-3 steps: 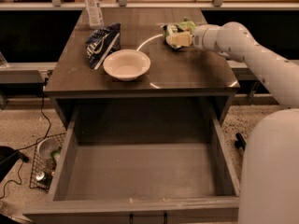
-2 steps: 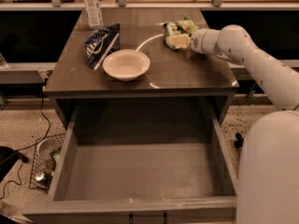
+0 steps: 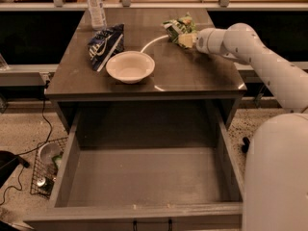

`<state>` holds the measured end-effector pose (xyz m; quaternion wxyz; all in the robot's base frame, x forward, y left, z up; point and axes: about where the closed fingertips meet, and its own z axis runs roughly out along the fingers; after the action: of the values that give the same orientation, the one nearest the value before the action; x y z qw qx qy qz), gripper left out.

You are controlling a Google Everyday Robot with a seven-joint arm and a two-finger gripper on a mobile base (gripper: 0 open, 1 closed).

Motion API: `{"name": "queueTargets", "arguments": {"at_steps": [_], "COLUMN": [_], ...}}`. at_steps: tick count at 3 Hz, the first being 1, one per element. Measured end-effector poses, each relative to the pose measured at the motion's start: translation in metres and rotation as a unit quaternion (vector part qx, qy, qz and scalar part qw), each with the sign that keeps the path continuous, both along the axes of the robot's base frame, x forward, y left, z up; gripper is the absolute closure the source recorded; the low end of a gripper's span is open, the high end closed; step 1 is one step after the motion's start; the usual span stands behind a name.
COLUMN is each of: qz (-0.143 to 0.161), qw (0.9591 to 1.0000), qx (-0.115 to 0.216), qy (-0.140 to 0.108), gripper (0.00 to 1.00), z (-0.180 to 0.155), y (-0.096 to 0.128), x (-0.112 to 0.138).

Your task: Place green jalapeno chip bag into top drawer

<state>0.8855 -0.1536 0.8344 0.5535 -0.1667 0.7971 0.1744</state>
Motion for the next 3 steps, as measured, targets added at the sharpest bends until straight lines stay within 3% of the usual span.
{"name": "queueTargets", "arguments": {"at_steps": [1,2,3], "qz": [0.000,0.001,0.001], "qw": [1.0000,1.0000,1.0000], "qx": [0.000,0.000,0.000], "qy": [0.000,0.001,0.001], "gripper": [0.93,1.00,1.00], "z": [0.0007,-0.0006,-0.0003], "y": [0.0001,0.0022,0.0023], "x": [0.0000,0.0004,0.0004]}}
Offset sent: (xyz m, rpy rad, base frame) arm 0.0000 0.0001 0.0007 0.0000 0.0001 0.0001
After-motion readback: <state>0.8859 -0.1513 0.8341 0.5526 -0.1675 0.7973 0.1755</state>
